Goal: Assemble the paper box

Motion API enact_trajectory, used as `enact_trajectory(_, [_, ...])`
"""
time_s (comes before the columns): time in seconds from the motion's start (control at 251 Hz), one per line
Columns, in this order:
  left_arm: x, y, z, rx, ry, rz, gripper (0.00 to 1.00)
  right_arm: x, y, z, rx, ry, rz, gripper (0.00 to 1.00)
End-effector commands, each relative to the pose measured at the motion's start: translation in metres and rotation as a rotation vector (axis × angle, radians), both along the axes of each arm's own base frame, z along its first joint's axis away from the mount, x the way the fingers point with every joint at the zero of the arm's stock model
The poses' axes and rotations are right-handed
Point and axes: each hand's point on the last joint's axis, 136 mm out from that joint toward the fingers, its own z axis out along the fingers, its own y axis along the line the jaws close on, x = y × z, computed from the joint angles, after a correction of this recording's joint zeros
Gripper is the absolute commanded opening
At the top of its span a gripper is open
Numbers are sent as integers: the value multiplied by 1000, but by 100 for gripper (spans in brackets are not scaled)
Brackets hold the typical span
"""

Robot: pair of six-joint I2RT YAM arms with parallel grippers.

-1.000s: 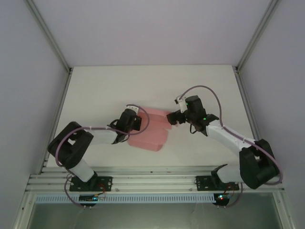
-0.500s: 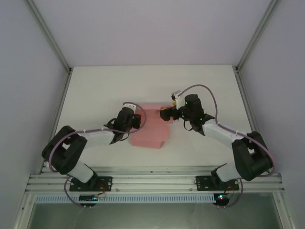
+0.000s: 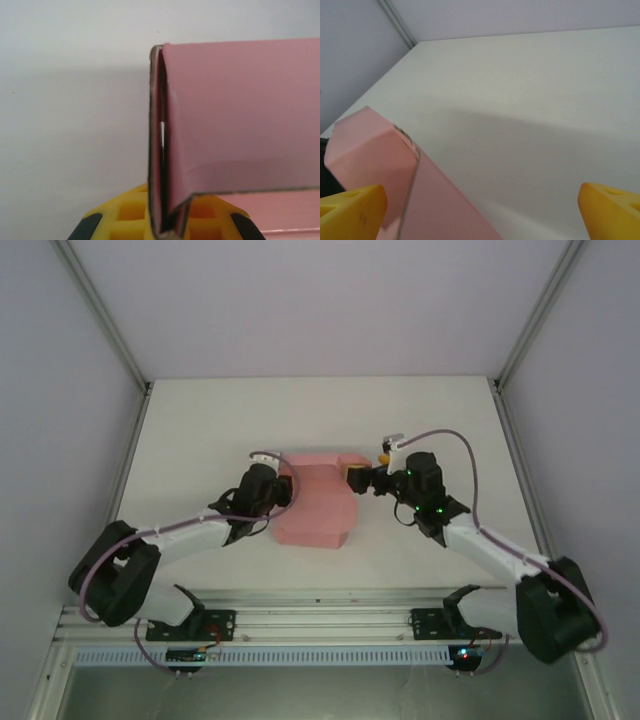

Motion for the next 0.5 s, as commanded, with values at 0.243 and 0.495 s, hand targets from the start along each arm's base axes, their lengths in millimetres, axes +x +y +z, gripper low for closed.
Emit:
enact_trajectory(0.243, [-4,4,29,-42,-24,23,0,-59,-52,-91,-158,299,-126,100])
enact_trajectory(0.495, [-8,-1,28,-44,-18,-19,0,-36,-51,-85,-127,213,-177,100])
